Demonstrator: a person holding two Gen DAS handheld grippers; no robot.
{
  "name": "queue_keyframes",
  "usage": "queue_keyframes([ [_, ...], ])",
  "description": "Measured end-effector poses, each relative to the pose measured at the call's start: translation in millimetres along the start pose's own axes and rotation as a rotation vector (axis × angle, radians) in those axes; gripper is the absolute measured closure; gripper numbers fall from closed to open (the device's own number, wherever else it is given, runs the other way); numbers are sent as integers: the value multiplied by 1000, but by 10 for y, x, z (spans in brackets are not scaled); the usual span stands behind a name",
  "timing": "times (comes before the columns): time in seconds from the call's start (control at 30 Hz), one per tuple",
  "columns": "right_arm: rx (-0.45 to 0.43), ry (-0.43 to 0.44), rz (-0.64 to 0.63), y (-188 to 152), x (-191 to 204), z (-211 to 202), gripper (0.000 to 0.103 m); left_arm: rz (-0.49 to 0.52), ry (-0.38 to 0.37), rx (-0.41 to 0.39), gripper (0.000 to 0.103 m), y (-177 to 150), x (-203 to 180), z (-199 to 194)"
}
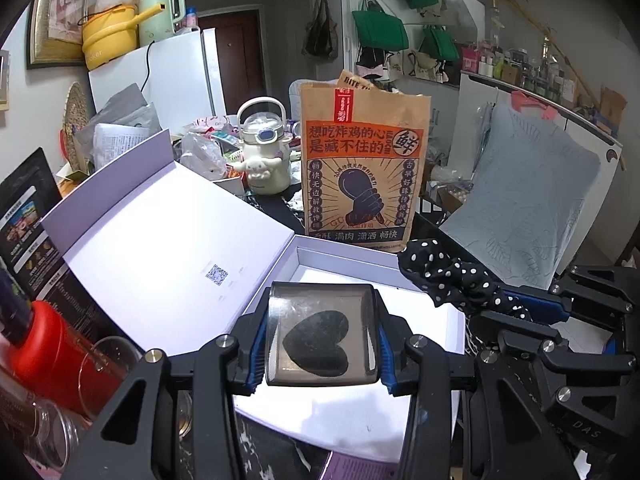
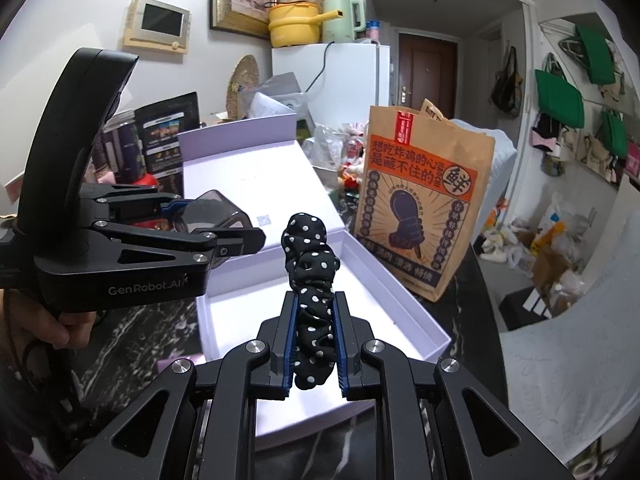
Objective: Organize rigid objects
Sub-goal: 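Carry the dark clip and polka-dot scrunchie together into the lavender box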
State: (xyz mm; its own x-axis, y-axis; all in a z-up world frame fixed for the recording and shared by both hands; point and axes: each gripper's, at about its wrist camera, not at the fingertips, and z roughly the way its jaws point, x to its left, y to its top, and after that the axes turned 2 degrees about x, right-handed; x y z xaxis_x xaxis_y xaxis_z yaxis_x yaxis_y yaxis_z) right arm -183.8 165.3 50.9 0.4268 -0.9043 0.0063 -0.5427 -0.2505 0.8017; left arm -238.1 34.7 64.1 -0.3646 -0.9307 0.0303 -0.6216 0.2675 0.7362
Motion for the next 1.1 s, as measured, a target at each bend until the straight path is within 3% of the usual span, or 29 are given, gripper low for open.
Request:
queue_keyframes([
  [0.67,109,-4,9,86,-342,691,87,-22,-6,125,60,223,137,830],
  [1.1,200,7,21,1,-391,1076,87,-15,21,232,60,141,89,1290],
])
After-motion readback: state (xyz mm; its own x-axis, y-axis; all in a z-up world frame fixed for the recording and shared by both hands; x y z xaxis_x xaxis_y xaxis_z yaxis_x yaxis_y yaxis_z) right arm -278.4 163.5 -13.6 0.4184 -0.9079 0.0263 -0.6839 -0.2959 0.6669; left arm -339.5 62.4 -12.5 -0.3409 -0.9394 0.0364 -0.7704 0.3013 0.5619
